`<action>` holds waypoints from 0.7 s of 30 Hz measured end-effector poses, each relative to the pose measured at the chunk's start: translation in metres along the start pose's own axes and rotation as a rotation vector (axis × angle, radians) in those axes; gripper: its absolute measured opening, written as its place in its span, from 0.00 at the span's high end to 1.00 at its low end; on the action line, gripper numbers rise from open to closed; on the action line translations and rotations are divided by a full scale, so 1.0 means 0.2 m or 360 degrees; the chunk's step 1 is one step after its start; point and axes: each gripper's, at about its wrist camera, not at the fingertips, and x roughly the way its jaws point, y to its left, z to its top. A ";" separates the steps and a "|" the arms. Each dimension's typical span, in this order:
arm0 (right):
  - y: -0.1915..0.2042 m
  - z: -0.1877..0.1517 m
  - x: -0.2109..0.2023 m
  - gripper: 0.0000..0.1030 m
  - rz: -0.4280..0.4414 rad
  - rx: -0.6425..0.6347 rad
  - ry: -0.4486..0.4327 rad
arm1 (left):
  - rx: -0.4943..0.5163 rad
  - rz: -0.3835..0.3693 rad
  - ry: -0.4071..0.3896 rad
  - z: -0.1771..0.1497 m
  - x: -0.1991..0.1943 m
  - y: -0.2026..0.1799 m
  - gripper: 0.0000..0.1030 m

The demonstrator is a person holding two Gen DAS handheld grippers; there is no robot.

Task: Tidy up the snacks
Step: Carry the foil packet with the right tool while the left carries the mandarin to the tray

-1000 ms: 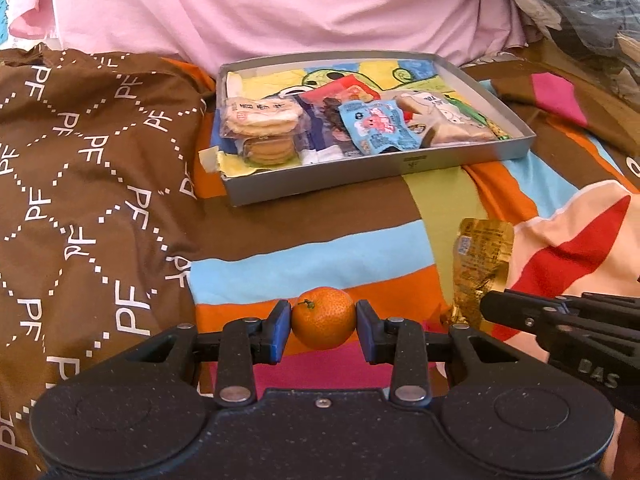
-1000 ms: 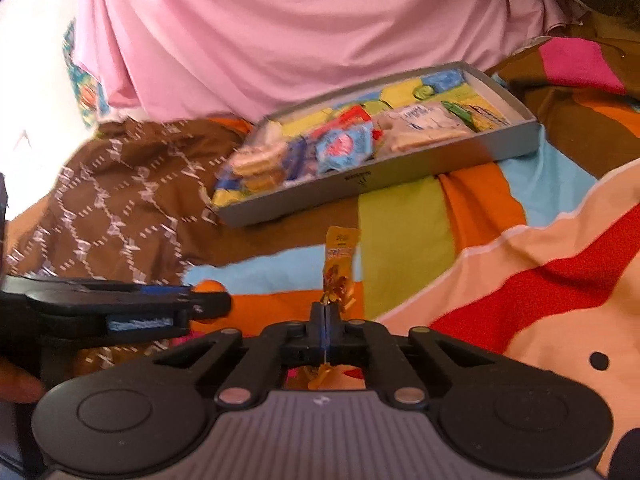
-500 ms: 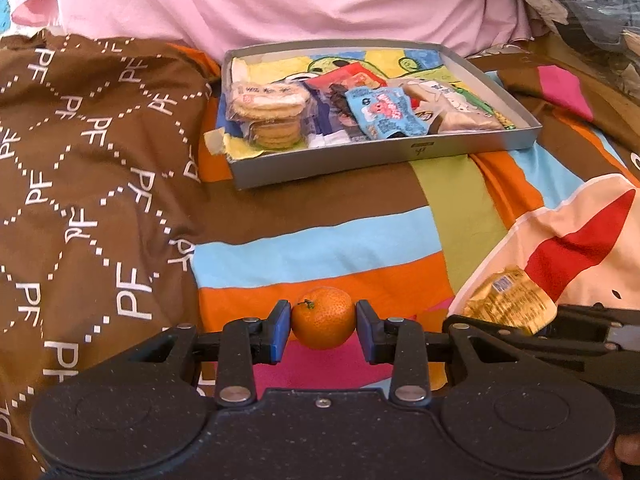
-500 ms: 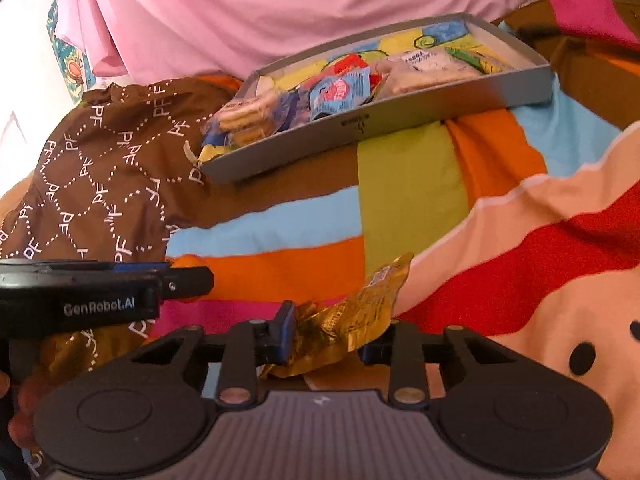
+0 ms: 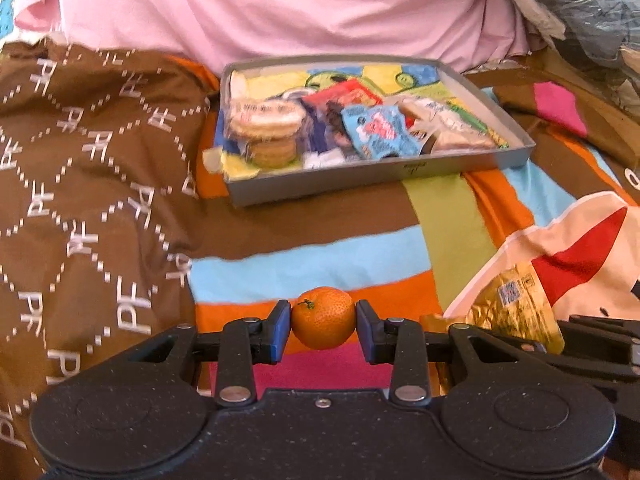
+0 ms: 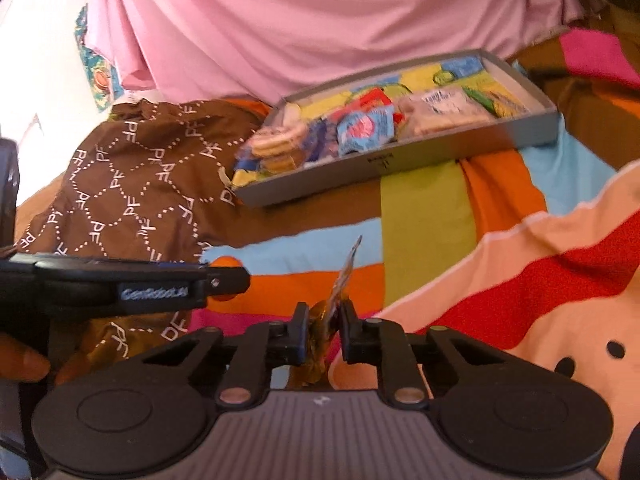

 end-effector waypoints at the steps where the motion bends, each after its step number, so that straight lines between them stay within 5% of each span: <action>1: 0.00 0.01 -0.01 0.83 0.0004 0.0001 -0.0009 | 0.0008 -0.0001 -0.0016 0.02 0.00 0.00 0.64; 16: -0.11 0.59 0.09 0.83 0.0001 -0.0223 -0.0310 | 0.0113 -0.0011 -0.0391 0.61 0.20 0.00 0.64; 21: -0.14 0.83 0.28 0.83 0.0016 -0.0235 -0.0369 | -0.0045 0.0008 -0.0460 0.74 0.33 0.04 0.64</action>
